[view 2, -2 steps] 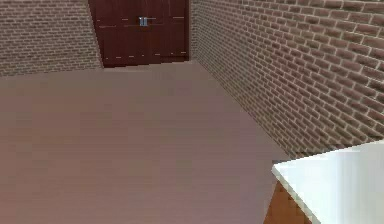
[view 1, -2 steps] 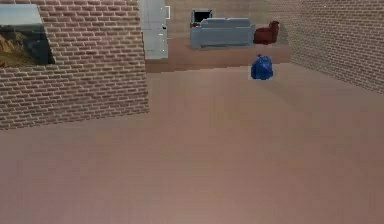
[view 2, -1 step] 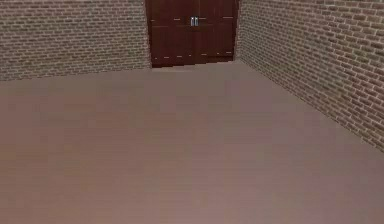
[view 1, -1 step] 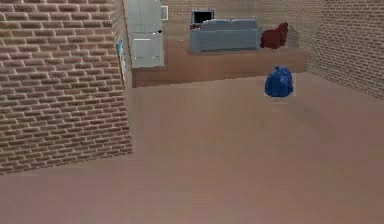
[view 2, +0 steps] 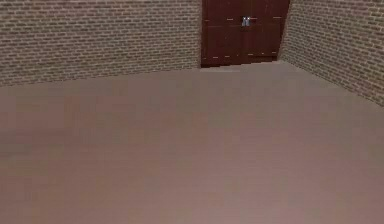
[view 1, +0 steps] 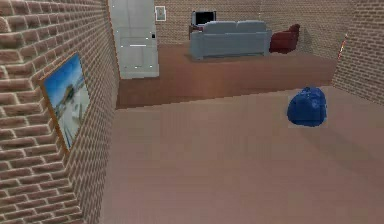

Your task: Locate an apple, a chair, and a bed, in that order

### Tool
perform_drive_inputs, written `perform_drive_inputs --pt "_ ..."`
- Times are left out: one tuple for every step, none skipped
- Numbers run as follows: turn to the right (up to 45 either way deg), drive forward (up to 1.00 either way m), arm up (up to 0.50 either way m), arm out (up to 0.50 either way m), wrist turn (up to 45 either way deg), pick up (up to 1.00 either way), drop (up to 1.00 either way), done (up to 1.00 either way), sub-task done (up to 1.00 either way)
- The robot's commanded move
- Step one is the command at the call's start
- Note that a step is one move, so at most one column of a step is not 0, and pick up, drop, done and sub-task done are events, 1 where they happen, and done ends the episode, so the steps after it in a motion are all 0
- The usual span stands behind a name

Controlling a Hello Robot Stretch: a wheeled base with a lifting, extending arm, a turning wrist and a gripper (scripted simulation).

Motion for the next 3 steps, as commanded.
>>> perform_drive_inputs --pt "0.0 0.85 0.00 0.00 0.0 0.00 0.00 0.00 0.00" --pt "0.0 1.00 0.00 0.00 0.0 0.00 0.00 0.00 0.00" --pt "0.0 1.00 0.00 0.00 0.0 0.00 0.00 0.00 0.00"
